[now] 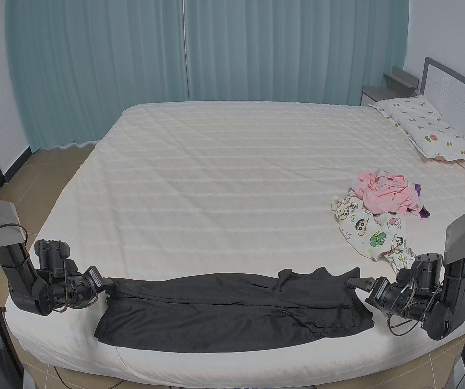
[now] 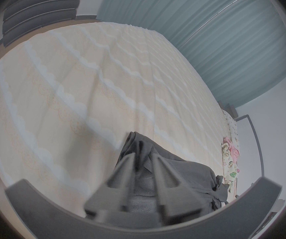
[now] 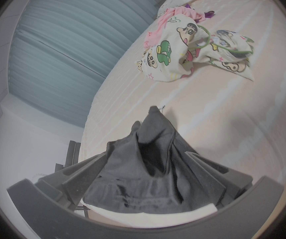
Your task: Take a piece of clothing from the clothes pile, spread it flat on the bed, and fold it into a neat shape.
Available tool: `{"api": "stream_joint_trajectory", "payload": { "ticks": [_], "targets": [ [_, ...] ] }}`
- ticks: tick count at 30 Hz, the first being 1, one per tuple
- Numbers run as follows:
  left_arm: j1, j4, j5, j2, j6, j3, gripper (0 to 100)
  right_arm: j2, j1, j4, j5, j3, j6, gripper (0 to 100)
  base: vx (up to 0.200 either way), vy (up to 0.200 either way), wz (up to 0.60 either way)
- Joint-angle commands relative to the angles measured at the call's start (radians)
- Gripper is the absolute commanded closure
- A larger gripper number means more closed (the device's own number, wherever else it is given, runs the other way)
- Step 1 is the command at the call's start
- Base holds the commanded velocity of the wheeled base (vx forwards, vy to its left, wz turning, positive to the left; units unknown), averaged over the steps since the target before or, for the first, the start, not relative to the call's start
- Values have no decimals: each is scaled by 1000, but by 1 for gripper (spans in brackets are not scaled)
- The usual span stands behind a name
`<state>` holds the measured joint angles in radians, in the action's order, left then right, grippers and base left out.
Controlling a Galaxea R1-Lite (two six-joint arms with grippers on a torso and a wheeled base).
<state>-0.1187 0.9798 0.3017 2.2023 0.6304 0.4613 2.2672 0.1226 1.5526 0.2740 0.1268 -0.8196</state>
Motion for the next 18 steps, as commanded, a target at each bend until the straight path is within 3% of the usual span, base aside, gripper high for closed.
{"api": "stream_joint_trajectory", "payload": {
  "ticks": [1,7,18],
  "targets": [
    [4,0,-21,-12,29,5,100,-37,63,15,-39,-49,-70,0,0,0,0],
    [5,0,-32,-67,61,-1,100,-8,157,15,-105,-19,-105,0,0,0,0],
    [11,2,-32,-99,94,4,100,43,164,-89,-115,126,-104,0,0,0,0]
  ]
}}
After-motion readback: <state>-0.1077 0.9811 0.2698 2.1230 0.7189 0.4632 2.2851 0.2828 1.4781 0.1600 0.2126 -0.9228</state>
